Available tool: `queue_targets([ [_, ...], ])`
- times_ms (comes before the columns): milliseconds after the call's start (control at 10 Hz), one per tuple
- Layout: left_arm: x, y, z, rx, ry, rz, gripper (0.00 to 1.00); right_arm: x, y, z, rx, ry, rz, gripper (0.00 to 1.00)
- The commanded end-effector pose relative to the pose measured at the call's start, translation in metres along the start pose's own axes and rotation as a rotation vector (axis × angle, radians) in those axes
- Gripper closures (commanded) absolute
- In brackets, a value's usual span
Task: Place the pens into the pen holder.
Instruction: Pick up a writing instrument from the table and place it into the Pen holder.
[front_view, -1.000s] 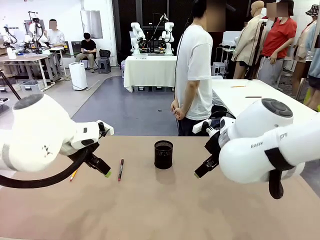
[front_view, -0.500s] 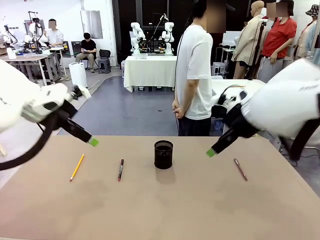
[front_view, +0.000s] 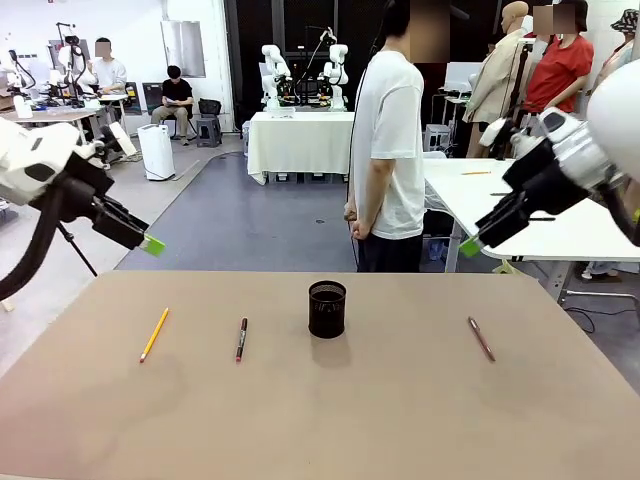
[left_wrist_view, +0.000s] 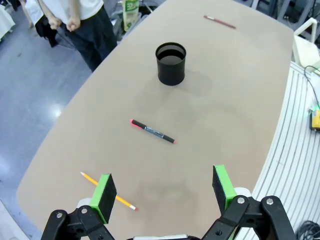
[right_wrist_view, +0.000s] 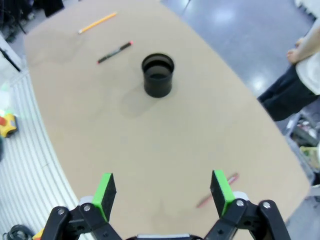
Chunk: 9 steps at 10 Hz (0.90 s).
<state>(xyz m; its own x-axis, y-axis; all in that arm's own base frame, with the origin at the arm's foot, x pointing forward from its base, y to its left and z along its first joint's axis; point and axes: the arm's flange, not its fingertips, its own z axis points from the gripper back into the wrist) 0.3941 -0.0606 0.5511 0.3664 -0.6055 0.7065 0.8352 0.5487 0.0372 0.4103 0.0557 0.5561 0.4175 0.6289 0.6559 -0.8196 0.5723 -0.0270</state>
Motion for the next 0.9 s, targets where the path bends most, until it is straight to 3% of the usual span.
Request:
queue_targets([
  [0,0.007,0.013,0.011,-0.020,-0.002,0.003,0.00,0.002,-0.026,0.013,0.038,-0.054,0.010,0.00],
  [500,0.023,0.035,0.038,0.008,-0.056,-0.050,0.00,0.001,-0.072,0.053,0.087,-0.107,-0.020,0.00],
  [800,0.026,0.037,0.040,0.005,-0.069,-0.045,0.00,0.001,-0.074,0.052,0.078,-0.088,-0.006,0.00],
])
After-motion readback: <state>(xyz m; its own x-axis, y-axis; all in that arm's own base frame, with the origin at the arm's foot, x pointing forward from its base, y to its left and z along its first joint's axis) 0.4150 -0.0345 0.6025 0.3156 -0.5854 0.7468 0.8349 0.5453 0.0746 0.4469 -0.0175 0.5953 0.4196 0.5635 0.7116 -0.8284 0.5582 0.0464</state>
